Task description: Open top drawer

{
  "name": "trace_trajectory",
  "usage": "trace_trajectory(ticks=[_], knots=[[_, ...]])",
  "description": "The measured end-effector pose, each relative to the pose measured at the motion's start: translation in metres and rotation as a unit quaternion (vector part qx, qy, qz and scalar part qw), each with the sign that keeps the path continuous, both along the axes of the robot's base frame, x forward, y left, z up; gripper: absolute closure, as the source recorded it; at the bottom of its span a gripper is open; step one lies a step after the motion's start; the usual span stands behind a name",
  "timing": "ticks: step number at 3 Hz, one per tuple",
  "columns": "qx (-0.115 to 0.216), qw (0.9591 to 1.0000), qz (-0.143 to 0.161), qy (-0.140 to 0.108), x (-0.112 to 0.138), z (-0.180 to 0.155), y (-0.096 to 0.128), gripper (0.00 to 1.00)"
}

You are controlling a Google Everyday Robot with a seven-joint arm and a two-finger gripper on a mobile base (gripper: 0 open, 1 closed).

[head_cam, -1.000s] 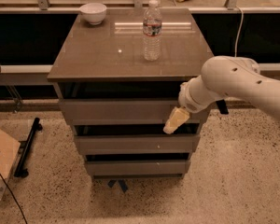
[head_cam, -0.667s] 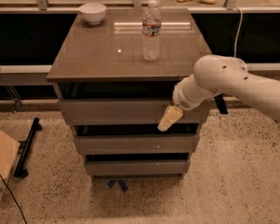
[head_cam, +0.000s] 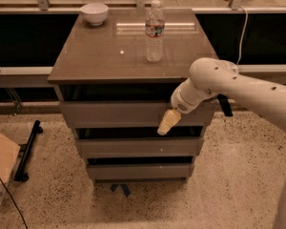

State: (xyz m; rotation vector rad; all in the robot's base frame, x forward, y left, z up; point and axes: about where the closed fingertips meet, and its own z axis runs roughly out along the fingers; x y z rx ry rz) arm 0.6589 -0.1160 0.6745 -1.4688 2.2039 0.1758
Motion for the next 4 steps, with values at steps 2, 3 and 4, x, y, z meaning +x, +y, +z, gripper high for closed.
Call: trace_trajectory(ticks=[2, 3, 4], knots=[[-0.028, 0.9985, 0.026, 0.041, -0.021, -0.019, -0.007, 0.41], [-0.028, 0.9985, 0.026, 0.041, -0.020, -0.018, -0.007, 0.66], [-0.028, 0.9985, 0.026, 0.041, -0.020, -0.018, -0.007, 0.89]])
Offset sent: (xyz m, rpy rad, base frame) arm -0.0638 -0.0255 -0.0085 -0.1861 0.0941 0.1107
